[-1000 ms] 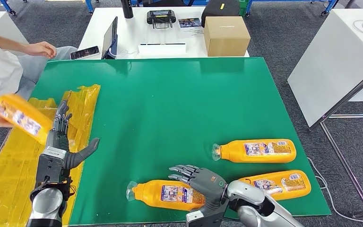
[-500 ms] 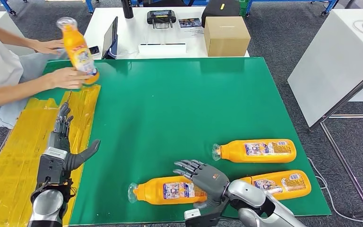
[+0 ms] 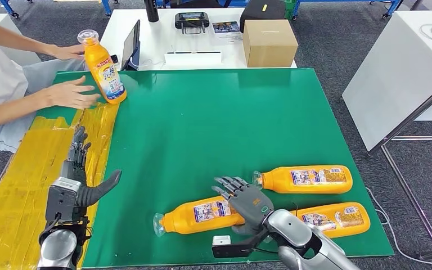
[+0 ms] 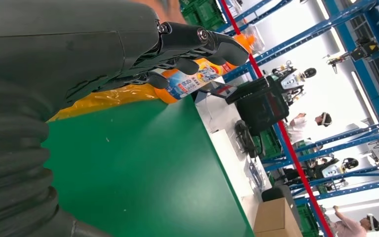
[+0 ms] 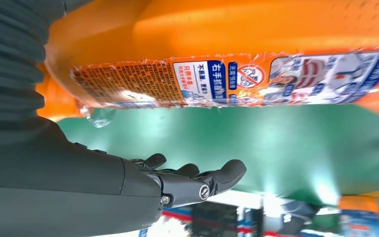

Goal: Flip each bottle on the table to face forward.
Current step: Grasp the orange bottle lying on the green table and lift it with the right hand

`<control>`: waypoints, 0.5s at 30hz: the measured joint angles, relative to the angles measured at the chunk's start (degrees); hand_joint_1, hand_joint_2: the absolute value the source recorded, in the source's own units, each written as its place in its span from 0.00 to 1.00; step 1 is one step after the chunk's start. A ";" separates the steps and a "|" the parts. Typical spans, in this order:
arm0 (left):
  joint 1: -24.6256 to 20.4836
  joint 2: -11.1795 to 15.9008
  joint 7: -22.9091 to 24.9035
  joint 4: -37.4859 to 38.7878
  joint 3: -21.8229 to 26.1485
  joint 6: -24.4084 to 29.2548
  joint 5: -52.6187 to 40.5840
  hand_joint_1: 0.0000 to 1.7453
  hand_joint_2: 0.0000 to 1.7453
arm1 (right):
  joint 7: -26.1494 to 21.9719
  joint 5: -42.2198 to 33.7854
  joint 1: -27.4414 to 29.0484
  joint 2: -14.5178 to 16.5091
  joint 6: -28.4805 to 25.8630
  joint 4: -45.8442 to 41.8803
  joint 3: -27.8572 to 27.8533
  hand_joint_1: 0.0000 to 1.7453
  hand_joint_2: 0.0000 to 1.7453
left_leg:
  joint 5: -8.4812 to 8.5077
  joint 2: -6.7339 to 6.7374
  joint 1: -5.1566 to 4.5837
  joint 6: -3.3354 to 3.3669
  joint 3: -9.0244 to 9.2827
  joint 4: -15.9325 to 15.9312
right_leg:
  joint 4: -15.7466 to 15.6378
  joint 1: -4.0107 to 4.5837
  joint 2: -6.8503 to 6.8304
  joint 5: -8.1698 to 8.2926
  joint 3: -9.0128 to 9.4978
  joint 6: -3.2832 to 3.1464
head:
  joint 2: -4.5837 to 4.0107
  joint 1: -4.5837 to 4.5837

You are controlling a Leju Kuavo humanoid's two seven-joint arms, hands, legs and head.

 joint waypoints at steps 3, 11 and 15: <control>0.21 -0.21 0.32 -0.02 0.01 -0.27 0.00 0.00 1.00 | 2.26 2.85 -0.01 1.39 -0.73 1.12 -0.67 0.00 1.00 | 0.00 0.00 0.00 0.00 0.00 0.00 | 0.00 0.00 0.00 0.00 0.00 0.00 | 0.00 -0.01; 0.44 -0.39 0.71 -0.02 0.02 -0.51 0.00 0.00 1.00 | 3.50 4.50 -0.02 3.74 -0.90 3.66 -1.74 0.00 1.00 | 0.00 0.00 0.00 0.00 0.00 0.00 | 0.00 0.00 0.00 0.00 -0.01 0.00 | 0.00 0.00; 0.45 -0.49 0.80 -0.02 0.02 -0.53 0.00 0.00 1.00 | 3.53 4.61 -0.02 4.22 -0.90 4.41 -1.99 0.00 1.00 | 0.00 0.00 0.00 0.00 0.00 0.00 | 0.00 0.00 0.00 0.00 0.00 0.00 | 0.00 0.00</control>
